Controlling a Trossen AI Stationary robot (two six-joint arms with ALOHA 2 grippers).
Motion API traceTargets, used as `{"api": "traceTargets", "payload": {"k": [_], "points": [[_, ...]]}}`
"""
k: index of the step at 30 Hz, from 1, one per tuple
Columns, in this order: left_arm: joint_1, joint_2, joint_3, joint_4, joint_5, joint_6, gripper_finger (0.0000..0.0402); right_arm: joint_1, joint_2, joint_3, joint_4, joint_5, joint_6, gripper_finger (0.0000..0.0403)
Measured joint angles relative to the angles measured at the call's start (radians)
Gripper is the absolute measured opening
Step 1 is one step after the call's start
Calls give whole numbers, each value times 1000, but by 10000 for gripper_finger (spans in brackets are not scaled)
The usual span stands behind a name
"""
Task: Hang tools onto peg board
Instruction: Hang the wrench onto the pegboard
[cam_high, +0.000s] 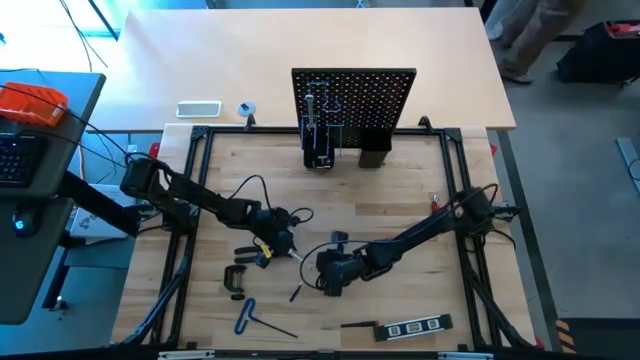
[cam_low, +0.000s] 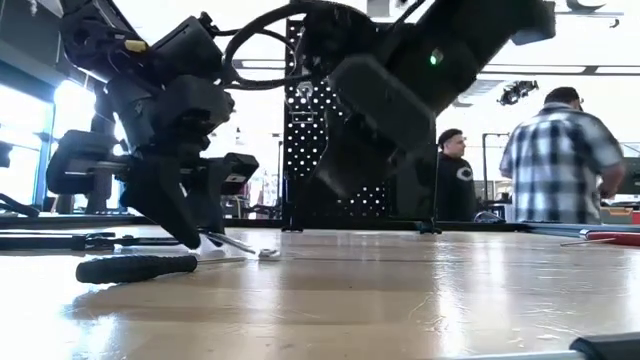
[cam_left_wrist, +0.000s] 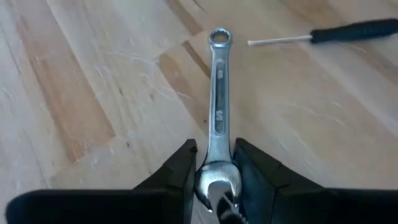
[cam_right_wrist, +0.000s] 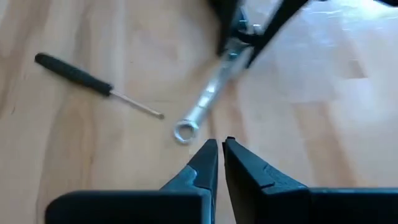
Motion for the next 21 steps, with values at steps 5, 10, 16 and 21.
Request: {"api": "traceTargets", "payload": {"k": [5,10,16,21], "points": [[1,-40,1,-14,-7,-9,79,31,-58,1,-88,74,31,24],[1,-96,1,-30,-32,-11,79,61,-105,4,-234,172,113,24],[2,-173,2,-62,-61,-14,79,99,-135,4,-413,221,240,24],[1,-238,2,-84,-112,-25,79,141,-141,4,-525,267,358,24]]}}
